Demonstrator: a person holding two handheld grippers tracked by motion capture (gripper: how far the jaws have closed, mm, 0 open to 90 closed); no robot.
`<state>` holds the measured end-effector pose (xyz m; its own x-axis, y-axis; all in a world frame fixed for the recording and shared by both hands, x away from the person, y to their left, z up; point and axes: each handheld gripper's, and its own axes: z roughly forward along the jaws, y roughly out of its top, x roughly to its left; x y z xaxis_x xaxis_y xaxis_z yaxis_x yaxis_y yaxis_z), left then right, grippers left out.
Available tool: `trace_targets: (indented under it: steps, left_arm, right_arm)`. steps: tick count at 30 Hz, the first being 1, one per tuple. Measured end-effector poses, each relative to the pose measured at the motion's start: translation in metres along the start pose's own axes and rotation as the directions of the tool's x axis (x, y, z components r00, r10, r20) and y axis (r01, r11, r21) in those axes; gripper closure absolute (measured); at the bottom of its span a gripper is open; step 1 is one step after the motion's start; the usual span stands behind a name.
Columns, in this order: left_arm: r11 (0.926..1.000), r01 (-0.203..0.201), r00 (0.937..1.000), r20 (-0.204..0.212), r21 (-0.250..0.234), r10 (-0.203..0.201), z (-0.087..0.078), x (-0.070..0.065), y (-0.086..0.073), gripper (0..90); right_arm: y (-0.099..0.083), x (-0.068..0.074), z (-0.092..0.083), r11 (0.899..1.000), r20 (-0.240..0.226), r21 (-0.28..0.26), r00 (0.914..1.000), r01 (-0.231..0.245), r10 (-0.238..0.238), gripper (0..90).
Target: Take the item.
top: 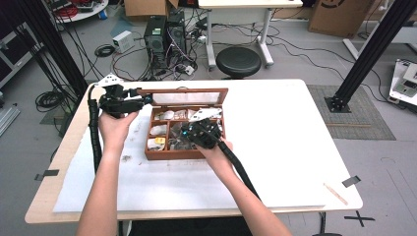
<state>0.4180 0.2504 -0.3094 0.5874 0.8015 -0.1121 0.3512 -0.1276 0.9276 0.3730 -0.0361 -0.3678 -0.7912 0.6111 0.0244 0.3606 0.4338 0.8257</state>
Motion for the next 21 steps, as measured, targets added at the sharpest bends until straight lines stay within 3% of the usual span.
trace_targets:
  steps: [16,21]
  left_arm:
    - [1.0,0.002,1.0,0.001,-0.003,-0.002,0.0,0.0,0.0,41.8]
    - [1.0,0.003,1.0,0.0,-0.004,-0.003,0.001,0.0,0.0,41.8]
  right_arm:
    - [0.011,0.004,-0.049,0.998,-0.058,-0.068,0.998,0.019,-0.023,90.0]
    - [0.011,0.001,-0.066,0.996,-0.056,-0.085,0.9981,0.022,-0.027,90.0]
